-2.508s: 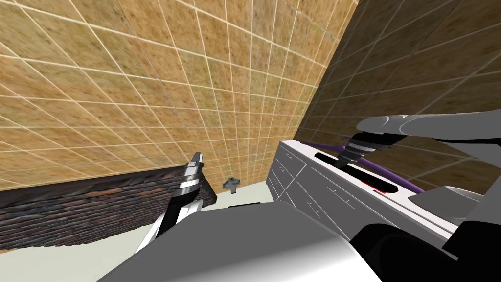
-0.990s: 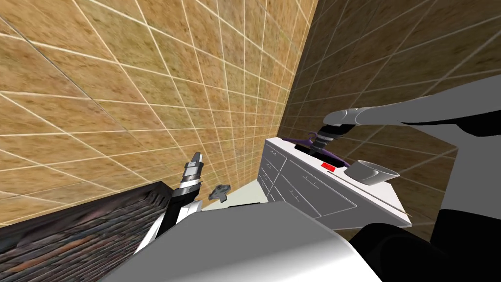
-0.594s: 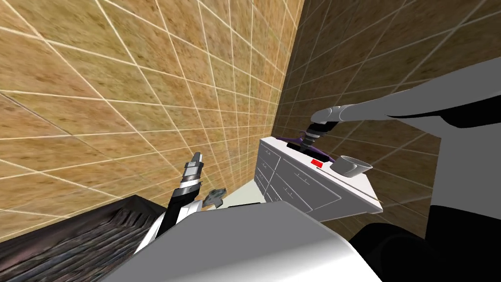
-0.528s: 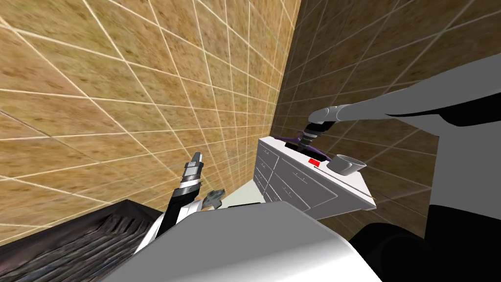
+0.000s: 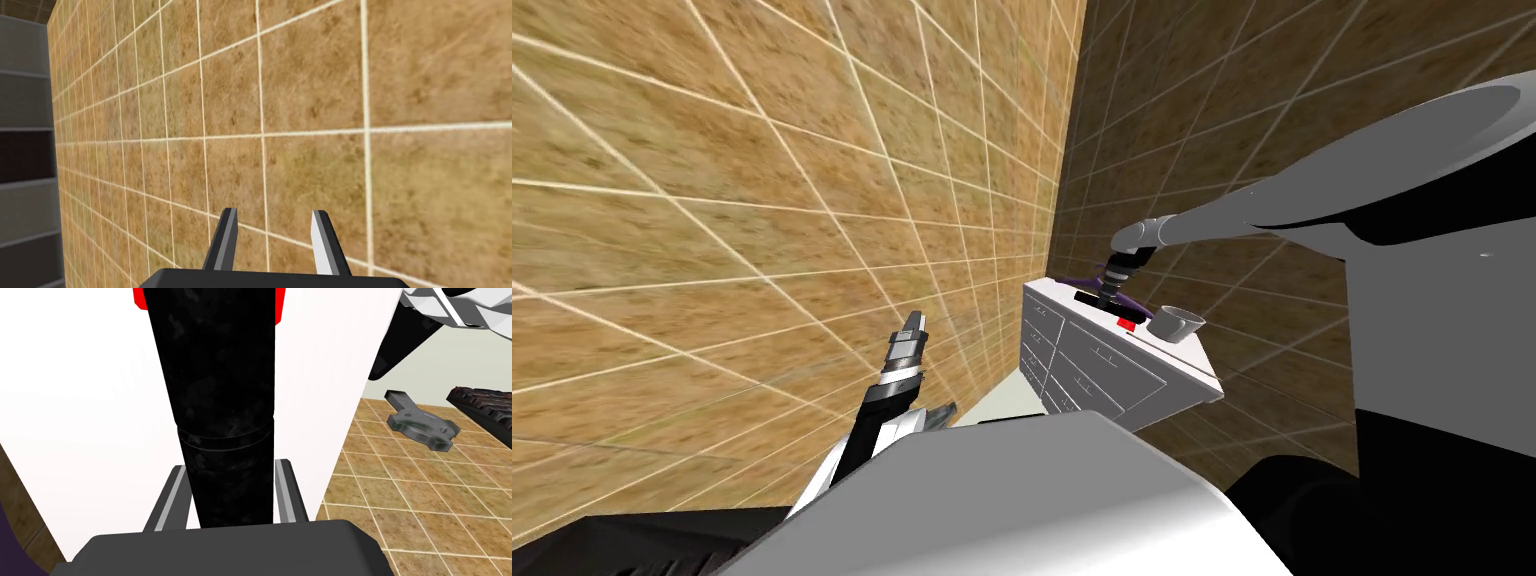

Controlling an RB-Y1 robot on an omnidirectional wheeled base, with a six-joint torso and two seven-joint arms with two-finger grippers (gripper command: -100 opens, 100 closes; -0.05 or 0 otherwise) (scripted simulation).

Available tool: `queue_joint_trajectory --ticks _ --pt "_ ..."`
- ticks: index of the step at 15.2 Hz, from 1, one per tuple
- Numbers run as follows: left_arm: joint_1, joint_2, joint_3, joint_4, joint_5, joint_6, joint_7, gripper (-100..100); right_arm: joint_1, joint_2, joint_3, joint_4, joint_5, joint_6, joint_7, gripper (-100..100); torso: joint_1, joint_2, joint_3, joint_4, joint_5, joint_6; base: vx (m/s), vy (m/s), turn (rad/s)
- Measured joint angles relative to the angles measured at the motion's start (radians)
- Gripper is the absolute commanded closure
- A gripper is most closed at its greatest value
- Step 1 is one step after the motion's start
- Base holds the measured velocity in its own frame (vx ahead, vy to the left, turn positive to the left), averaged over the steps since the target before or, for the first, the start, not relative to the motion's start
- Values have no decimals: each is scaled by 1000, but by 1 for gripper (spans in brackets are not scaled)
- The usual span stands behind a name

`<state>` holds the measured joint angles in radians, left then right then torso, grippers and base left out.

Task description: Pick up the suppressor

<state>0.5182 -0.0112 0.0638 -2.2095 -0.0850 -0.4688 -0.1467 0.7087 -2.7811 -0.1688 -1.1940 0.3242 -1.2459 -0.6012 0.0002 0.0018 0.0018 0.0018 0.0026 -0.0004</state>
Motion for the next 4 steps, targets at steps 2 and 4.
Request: queue_joint_trajectory --ticks 2,4 --pt "0 0 0 0 0 0 0 0 1 -46 -17 -23 -21 12 -16 100 0 0 0 0 0 0 75 -71 -346" --pt "0 0 0 0 0 0 0 0 -16 -84 -22 -73 -33 34 -30 100 -1 1 0 0 0 0 41 -34 -76"
